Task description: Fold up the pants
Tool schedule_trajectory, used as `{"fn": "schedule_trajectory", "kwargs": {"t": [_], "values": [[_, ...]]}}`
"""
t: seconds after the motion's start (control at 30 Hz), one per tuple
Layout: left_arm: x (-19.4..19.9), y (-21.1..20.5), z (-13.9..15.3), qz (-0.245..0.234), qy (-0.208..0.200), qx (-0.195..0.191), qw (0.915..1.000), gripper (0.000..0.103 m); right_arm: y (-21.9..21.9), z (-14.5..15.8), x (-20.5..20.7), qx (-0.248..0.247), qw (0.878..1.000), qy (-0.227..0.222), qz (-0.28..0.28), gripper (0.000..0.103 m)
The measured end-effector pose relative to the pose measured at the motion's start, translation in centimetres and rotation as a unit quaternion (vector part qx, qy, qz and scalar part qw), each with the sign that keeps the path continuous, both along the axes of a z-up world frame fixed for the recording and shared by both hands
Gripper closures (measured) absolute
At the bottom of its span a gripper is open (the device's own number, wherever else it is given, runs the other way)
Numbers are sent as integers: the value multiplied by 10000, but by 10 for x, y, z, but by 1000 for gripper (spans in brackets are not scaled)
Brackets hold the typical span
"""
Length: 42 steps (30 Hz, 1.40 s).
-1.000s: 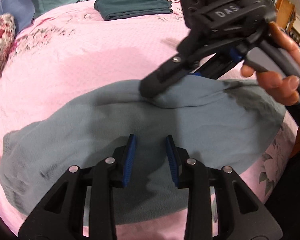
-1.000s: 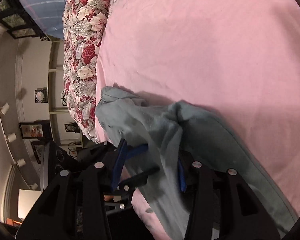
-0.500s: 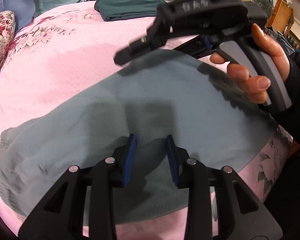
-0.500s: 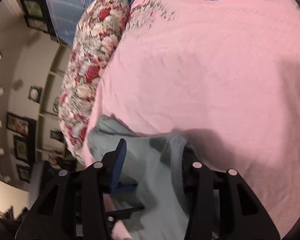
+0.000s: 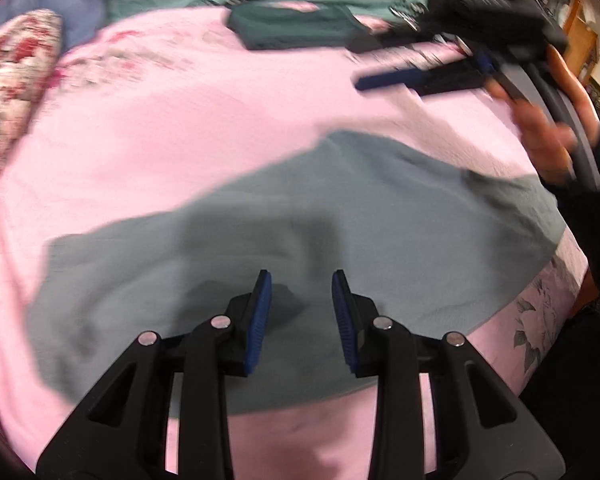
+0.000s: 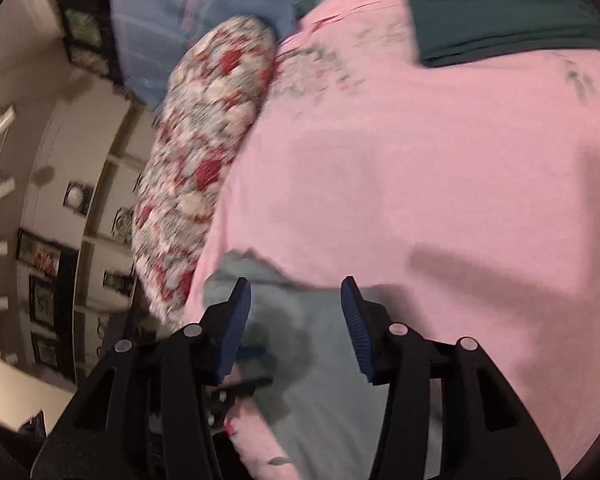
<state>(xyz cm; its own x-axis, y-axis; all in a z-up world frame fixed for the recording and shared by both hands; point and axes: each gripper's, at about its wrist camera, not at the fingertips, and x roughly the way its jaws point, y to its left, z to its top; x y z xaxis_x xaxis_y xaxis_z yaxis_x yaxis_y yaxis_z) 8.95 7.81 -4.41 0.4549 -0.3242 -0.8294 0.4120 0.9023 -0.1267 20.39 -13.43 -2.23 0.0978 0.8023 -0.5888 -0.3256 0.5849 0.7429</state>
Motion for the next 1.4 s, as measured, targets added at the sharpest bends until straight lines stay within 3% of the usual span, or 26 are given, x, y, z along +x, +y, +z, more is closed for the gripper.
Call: {"fn": "schedule_trajectory", "kwargs": {"t": [0.1,0.2,0.27,0.4,0.5,0.57,0.73,0.9,0.93,1.07,1.23,1.4], "values": [[0,41,5,618,-55,143,9980,64,27,-15,-11,-350,9990,166,200,54],[5,85,-13,1306,209,344,9906,64,34,-53,-8,-1053,9931,503,94,56],[4,104,-27,1506,414,327,9872,70,31,-57,-5,-939,9934,657,12,54],[-10,109,-16,1406,242,195,9896,69,72,-12,-9,-720,9960,141,508,54],[-20,112,-17,1412,232,126,9896,69,133,21,-12,-844,9906,-378,1012,54],[-23,110,-24,1428,305,71,9893,68,176,26,-10,-1048,9844,-582,1287,54],[-28,113,-27,1444,248,-141,9891,68,245,-5,-2,-1690,9699,-513,1678,54],[-31,115,-25,1358,258,-292,9900,68,273,-34,-14,-2719,9395,-679,1970,54],[-30,116,-25,1347,256,-317,9901,68,275,-40,-14,-2834,9363,-672,1963,56],[-30,114,-26,1315,224,-374,9904,65,277,-50,-8,-2914,9321,-723,2024,89],[-29,108,-23,1250,152,-398,9912,59,277,-26,3,-2596,9382,-1156,1976,97],[-24,105,-25,1275,164,-377,9910,59,289,-39,16,-2875,9257,-1422,2006,98]]}}
